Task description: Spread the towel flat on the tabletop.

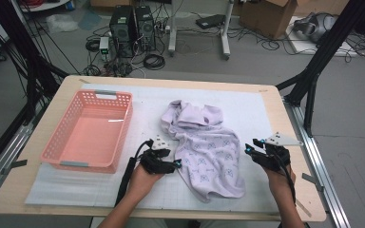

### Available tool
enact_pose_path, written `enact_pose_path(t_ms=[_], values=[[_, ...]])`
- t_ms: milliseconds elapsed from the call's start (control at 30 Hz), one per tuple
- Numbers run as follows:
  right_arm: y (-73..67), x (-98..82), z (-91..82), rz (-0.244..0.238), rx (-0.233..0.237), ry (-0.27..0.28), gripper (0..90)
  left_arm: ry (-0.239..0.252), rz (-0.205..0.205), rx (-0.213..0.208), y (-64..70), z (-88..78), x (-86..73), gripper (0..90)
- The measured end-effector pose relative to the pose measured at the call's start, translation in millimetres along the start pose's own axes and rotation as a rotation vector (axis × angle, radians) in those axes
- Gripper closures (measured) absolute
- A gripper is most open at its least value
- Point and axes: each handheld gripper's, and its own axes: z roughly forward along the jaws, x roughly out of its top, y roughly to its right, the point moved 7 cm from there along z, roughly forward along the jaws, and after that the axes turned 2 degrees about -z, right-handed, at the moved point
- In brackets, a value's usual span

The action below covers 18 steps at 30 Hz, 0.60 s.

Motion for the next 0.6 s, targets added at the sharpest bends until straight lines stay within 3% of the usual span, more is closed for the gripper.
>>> enact_pose_path(t_ms=[67,100,133,200,233,267,333,467,600], values=[[1.3,-6.4,-0.3,0.022,0.008,0.003,58.7,0.002,0.013,0.021,3.8,3.9,2.0,39.4],[1.3,-9.1,0.5,0.028,0.011,-0.002,58.7,0.005,0.044,0.051,5.5,5.4,1.6,41.2],[1.0,-10.9,1.7,0.029,0.016,-0.009,58.7,0.013,0.067,0.054,8.7,5.5,1.8,43.8],[0.4,-10.6,4.2,0.030,0.020,-0.004,58.7,0.018,0.100,-0.002,16.6,4.4,1.2,69.9],[-0.5,-10.2,5.0,0.032,0.022,-0.006,58.7,0.014,0.116,-0.004,18.3,3.4,0.8,80.5],[-1.4,-9.3,5.6,0.030,0.026,-0.003,58.7,0.014,0.113,0.004,17.4,2.5,0.9,85.2],[-3.7,-8.7,5.5,0.029,0.032,-0.002,58.7,0.019,0.086,0.047,6.5,-2.4,0.8,86.1],[-2.6,-9.6,3.1,0.035,0.026,0.002,58.8,0.077,-0.028,0.144,-32.2,-26.8,-0.5,86.4],[-1.8,-12.9,6.8,0.033,0.027,-0.017,60.2,0.095,-0.064,0.203,-56.2,-45.4,-8.0,86.2]])
